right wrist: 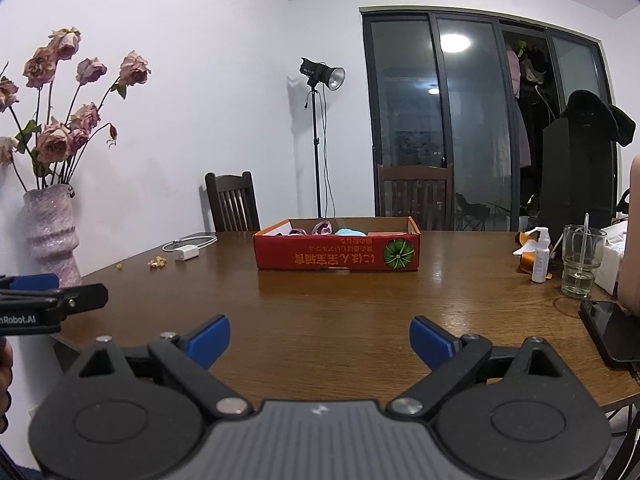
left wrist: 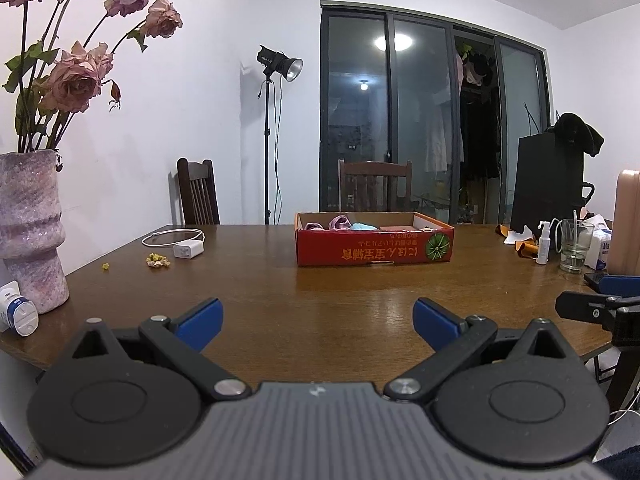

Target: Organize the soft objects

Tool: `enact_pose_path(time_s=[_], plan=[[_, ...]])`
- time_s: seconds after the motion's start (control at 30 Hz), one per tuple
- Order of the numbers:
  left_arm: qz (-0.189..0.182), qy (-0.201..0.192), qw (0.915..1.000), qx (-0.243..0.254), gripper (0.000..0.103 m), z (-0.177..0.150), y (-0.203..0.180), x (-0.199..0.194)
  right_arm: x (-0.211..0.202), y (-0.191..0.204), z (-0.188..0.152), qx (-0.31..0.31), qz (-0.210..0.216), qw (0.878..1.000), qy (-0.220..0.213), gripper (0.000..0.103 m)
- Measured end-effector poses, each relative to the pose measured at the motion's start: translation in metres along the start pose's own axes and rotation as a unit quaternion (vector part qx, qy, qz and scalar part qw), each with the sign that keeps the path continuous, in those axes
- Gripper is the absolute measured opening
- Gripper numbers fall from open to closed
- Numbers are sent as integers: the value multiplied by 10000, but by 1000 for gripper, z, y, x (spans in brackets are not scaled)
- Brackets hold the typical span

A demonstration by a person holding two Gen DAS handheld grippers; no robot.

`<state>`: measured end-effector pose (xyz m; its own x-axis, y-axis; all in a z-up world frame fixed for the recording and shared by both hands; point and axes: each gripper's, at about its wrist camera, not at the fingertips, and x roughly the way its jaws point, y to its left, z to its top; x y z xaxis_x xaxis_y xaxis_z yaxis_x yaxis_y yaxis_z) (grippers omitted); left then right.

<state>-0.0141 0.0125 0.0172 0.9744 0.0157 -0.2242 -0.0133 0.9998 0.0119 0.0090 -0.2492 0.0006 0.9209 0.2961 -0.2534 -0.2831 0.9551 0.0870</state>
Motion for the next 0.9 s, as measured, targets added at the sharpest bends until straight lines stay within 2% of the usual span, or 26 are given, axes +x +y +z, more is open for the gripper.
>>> enact_pose_path(time_s=[0.9], plan=[[13, -22, 10000, 12, 103, 0, -1, 1, -1, -3, 0, 114, -30, 9999, -39, 98]])
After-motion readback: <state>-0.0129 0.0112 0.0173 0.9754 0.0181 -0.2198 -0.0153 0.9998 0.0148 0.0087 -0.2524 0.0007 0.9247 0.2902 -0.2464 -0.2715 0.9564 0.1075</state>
